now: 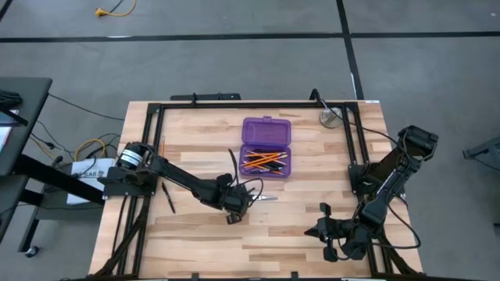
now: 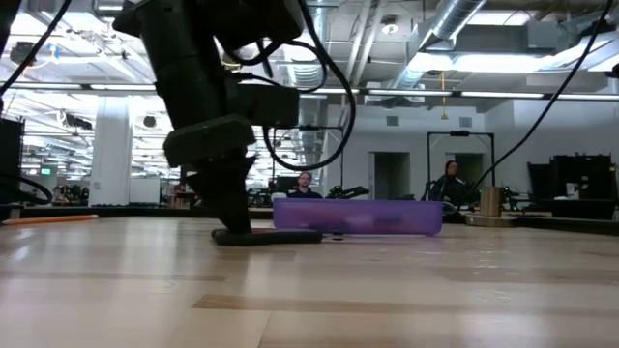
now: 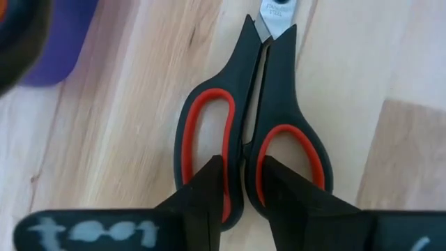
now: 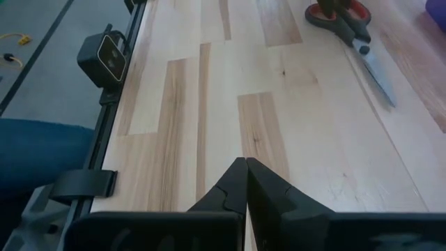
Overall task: Pick & place school supplies into a supply box
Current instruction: Put the black scissors into the pencil box
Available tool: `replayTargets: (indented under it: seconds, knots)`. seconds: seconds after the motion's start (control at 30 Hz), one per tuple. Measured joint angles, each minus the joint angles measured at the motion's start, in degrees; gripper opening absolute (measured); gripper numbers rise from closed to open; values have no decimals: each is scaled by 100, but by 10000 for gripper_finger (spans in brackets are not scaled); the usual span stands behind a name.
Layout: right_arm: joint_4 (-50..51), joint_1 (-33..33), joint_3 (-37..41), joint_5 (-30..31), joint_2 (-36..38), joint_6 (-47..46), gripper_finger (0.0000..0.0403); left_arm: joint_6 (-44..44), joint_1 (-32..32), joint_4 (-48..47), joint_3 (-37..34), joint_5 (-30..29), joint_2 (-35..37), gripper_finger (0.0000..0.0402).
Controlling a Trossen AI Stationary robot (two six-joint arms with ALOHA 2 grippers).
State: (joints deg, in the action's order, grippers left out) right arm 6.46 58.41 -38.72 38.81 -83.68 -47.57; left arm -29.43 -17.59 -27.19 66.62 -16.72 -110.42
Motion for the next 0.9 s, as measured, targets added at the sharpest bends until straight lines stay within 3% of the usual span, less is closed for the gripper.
replayTargets:
  seconds: [0.33,0.63,0.9]
  knots:
    - [-2,0,0,0,0,0,0,285,-69,11,539,82,-12,67]
    - [-3,0,0,-144,0,-2,0,730,-2,-1451,1520,-317,1,67]
    - [-2,0,0,-146,0,0,0,1627,626,-2210,2451,-716,20,67]
